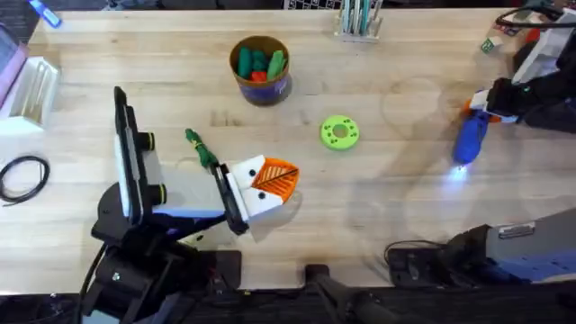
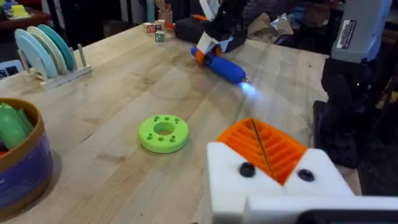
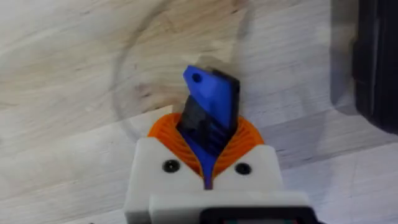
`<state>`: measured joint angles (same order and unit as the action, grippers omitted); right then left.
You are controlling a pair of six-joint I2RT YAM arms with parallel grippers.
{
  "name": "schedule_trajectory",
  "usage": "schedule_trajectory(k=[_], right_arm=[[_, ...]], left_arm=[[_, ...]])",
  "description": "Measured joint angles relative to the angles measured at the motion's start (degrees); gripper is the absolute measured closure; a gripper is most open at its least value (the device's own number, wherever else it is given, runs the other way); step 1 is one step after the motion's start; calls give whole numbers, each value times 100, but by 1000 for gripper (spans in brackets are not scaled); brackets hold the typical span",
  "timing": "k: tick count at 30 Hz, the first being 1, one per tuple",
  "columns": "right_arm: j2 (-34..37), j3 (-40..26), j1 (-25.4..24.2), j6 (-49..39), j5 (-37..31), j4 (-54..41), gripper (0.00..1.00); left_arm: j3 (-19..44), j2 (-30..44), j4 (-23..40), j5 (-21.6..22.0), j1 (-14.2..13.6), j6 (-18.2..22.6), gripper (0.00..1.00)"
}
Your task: Pick up the gripper from the table and insert it into the empty holder that is missing its gripper. Then pick up a screw, insert it into the mounting hole, and use the screwdriver to tighten it. Finally, clean up the table by picking up the vegetable and placing it into the bucket.
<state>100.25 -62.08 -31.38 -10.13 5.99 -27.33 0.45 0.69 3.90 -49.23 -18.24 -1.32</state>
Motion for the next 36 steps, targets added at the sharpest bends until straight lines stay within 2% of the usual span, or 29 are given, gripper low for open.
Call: schedule_trajectory(k=[11,15,23,28,33,36], right_arm=[[-134,11,2,98,33,-259,977],[-559,64,2,434,31,-340,977],[-2108,65,64,849,31,-478,977],[-3271,200,409,998,33,-388,977],[-4749,882,1036,1285,121,332,977],[-5568,1468,1449,1453,469,1033,977]], left_arm=[[0,0,0,0,0,0,992],[0,0,0,0,0,0,992],[0,0,0,0,0,0,992],[0,0,35,-4,0,0,992],[0,0,37,-7,0,0,992],[0,0,37,-7,0,0,992]])
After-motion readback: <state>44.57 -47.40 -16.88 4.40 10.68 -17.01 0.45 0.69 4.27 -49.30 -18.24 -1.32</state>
